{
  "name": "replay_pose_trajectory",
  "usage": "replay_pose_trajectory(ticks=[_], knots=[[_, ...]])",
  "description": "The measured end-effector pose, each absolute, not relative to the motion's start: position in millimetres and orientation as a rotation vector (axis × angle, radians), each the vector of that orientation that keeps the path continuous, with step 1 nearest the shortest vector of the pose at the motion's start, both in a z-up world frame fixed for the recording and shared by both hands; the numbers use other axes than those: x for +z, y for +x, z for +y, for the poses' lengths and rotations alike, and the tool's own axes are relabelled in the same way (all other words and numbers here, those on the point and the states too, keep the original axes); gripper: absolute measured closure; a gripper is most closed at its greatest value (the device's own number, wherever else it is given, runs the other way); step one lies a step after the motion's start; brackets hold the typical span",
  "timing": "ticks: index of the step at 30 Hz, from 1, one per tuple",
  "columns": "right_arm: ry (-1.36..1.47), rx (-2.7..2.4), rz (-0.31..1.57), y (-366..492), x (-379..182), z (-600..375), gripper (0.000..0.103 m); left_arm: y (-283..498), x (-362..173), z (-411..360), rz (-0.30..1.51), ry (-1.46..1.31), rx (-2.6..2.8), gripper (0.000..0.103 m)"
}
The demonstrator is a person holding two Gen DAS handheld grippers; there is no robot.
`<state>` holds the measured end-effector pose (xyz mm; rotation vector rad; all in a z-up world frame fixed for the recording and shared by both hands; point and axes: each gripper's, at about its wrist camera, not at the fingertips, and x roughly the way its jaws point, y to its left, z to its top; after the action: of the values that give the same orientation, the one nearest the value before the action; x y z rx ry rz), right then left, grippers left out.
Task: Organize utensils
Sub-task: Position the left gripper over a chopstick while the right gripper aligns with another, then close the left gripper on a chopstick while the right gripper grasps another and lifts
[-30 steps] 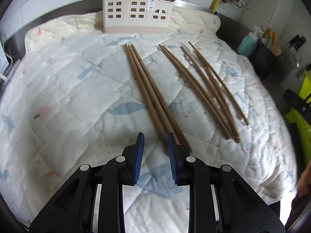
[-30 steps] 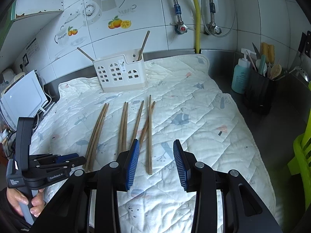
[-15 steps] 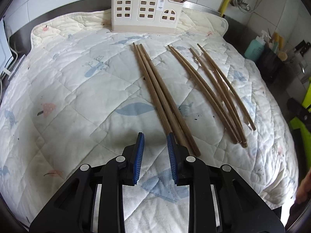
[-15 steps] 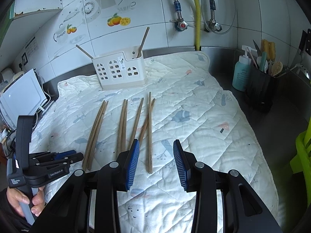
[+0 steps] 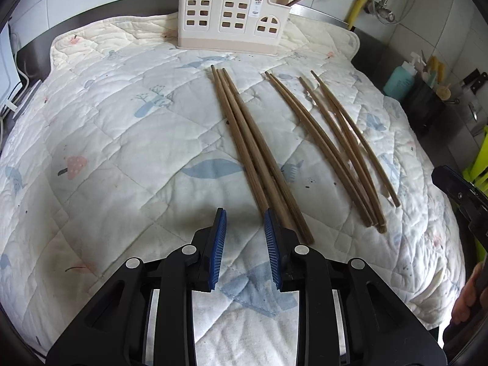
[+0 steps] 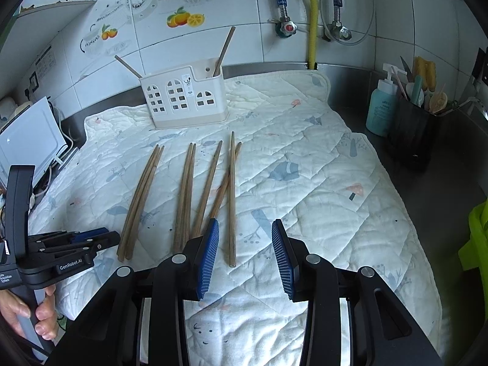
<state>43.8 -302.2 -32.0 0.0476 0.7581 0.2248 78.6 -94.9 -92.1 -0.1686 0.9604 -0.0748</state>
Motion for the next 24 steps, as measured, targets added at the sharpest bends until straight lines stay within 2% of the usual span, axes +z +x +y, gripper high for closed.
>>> replay_pose_trajectory(ticks=[5,22,24], knots=[[0.041,0.221,0.761,45,-34,-301,0.067,79,-91,-96,0.965,-0.192,-0.094,0.079],[0.044,0.226,0.773,48,-39,-299,0.067,81,-93,-113,0.95,-0.141,-0.022,0.077],[0.046,0.224,0.774,48,-40,-299,0.067,82,-95,-108,0.943,-0.152,0.002,0.08]])
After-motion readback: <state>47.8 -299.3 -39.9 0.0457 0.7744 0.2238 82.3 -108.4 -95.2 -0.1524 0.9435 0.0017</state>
